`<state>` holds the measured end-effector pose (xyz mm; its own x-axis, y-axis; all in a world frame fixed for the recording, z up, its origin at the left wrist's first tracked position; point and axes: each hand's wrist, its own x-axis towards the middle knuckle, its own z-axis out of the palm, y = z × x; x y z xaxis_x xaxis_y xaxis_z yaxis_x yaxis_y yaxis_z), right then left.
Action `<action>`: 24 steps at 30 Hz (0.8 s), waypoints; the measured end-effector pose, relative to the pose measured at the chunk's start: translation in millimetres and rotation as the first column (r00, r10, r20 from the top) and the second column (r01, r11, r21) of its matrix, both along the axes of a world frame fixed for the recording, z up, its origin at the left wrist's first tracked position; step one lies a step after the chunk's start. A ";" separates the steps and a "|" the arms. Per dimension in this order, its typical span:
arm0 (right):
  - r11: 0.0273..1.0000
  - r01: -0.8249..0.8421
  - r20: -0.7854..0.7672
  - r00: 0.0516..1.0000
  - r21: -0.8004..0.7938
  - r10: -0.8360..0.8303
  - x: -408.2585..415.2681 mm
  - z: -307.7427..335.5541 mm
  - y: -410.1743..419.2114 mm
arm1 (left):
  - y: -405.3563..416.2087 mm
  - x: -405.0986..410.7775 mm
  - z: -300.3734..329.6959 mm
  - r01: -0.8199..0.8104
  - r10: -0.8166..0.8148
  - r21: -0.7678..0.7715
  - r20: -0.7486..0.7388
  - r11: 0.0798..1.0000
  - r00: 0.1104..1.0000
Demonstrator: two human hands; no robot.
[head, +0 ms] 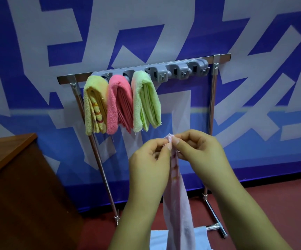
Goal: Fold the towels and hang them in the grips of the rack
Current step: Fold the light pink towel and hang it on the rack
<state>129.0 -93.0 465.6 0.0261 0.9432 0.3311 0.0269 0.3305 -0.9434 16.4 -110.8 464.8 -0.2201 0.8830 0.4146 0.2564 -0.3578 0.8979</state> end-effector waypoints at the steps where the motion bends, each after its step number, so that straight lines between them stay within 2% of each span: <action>1: 1.000 -0.012 -0.002 1.000 0.006 0.012 0.4 -0.2 0.1 | 0.2 -0.7 -0.2 0.007 -0.007 -0.005 -0.003 1.000 1.000; 4: 0.998 -0.049 0.003 0.999 0.030 0.049 1.7 0.3 0.1 | -1.8 -3.7 2.4 0.084 -0.084 -0.042 0.005 0.996 0.996; 9: 0.997 -0.069 0.042 0.997 0.037 0.067 10.7 0.1 5.3 | -3.4 -10.9 9.9 0.285 -0.274 -0.099 0.109 0.953 0.955; 11: 0.994 -0.103 0.042 0.994 0.023 0.102 14.0 -1.7 8.0 | -2.7 -16.1 9.1 0.277 -0.271 -0.065 0.093 0.959 0.958; 14: 0.992 -0.121 0.037 0.992 0.025 0.120 17.4 -2.9 10.7 | 3.0 -30.4 0.0 0.074 -0.067 0.132 -0.060 0.988 0.996; 16: 0.990 -0.135 0.020 0.991 0.032 0.135 17.8 -1.2 10.9 | 7.6 -39.7 -5.1 0.079 -0.028 0.200 -0.245 0.977 0.969; 19: 0.985 -0.169 -0.021 0.985 0.046 0.170 17.7 1.3 11.4 | 13.2 -46.4 -17.0 0.203 -0.173 0.027 -0.417 0.979 0.892; 24: 0.985 -0.161 -0.081 0.983 0.055 0.165 21.4 1.5 14.0 | 16.0 -57.3 -34.4 0.300 -0.357 -0.194 -0.448 0.934 0.820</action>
<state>150.4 -79.0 467.1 -0.0967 0.9201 0.3795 -0.1108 0.3689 -0.9228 -40.9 -94.8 430.4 0.2870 0.9132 0.2892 0.5407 -0.4036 0.7380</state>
